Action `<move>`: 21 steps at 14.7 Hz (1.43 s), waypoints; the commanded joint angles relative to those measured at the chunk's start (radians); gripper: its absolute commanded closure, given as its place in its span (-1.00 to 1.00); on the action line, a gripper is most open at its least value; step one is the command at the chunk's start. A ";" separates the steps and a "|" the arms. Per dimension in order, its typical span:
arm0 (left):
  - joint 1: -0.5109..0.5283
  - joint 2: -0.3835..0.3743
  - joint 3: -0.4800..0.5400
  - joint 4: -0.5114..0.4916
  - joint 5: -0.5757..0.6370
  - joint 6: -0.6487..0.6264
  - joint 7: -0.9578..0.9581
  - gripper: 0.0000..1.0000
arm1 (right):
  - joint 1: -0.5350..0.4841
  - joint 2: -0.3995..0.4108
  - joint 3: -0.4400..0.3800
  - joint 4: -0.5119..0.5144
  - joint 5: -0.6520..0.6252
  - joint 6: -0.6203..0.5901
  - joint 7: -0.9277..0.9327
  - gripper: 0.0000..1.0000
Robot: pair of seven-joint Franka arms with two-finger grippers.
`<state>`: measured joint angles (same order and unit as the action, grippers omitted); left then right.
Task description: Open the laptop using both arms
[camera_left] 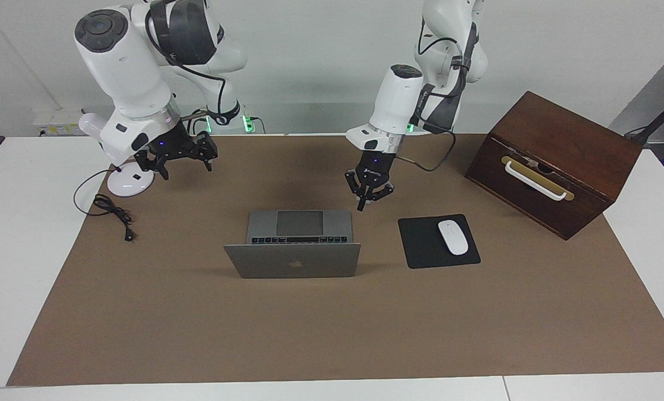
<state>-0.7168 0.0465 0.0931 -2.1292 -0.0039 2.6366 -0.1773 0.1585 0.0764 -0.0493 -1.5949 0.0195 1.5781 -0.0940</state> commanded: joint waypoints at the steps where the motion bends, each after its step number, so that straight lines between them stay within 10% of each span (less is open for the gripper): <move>1: 0.022 -0.022 -0.006 0.064 0.013 -0.127 -0.004 1.00 | -0.005 -0.058 0.006 -0.074 0.023 0.011 0.019 -1.00; 21: 0.373 -0.154 0.013 0.498 -0.053 -0.955 0.298 1.00 | -0.070 -0.081 0.005 -0.074 0.020 -0.012 0.062 -1.00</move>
<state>-0.3926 -0.1142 0.1139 -1.6611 -0.0620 1.7289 0.0508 0.0973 0.0067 -0.0526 -1.6521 0.0195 1.5354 -0.0619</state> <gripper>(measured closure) 0.991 0.000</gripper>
